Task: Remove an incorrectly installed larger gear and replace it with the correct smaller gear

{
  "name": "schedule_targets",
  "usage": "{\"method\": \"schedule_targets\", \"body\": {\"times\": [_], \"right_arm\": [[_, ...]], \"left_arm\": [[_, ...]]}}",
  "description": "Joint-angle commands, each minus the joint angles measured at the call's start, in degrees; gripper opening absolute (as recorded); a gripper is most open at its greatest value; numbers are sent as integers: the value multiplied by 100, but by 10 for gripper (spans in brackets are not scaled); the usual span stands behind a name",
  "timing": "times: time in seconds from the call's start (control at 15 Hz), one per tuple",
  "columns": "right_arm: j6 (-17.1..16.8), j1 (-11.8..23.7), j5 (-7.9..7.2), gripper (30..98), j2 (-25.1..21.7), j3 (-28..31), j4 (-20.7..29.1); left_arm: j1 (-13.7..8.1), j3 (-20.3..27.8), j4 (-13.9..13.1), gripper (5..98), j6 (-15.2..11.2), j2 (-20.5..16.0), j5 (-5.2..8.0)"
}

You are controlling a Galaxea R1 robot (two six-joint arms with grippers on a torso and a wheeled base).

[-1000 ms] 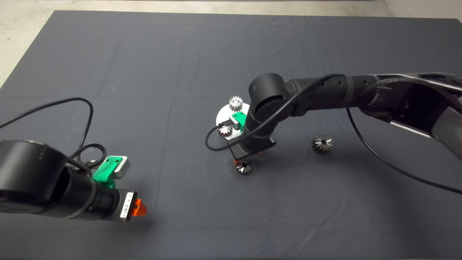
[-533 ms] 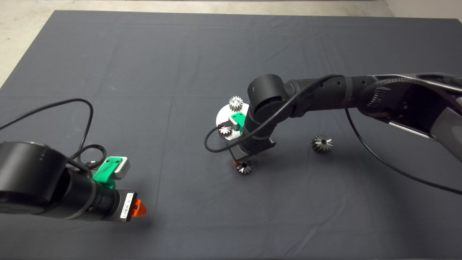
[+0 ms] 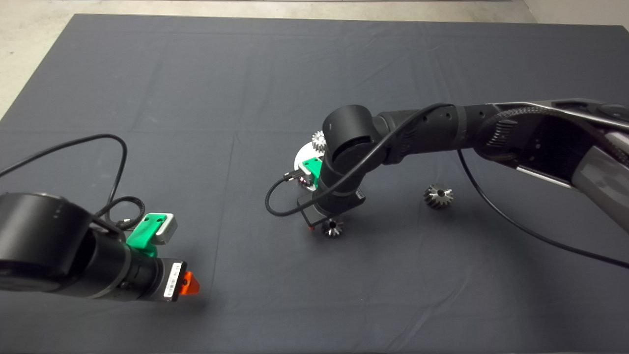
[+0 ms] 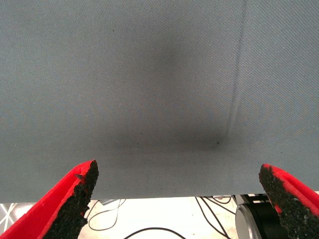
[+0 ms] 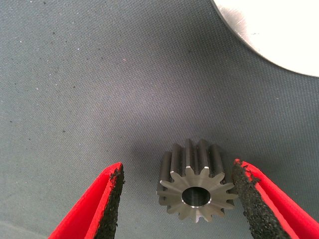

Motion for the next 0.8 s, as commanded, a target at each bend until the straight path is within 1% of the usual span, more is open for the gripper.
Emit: {"method": "schedule_targets", "body": {"times": [0.0,0.27,0.73], "right_arm": [[168,45,-578,571,-31,111,182],[242,-1,-581,571,-196,338,293],[242,8,-585,571,-323,368,314]], "left_arm": [[4,16,63,839,-9,-21,225],[1,51,56,839,-9,-29,234],[13,42,65,839,-35,-21,217]]}}
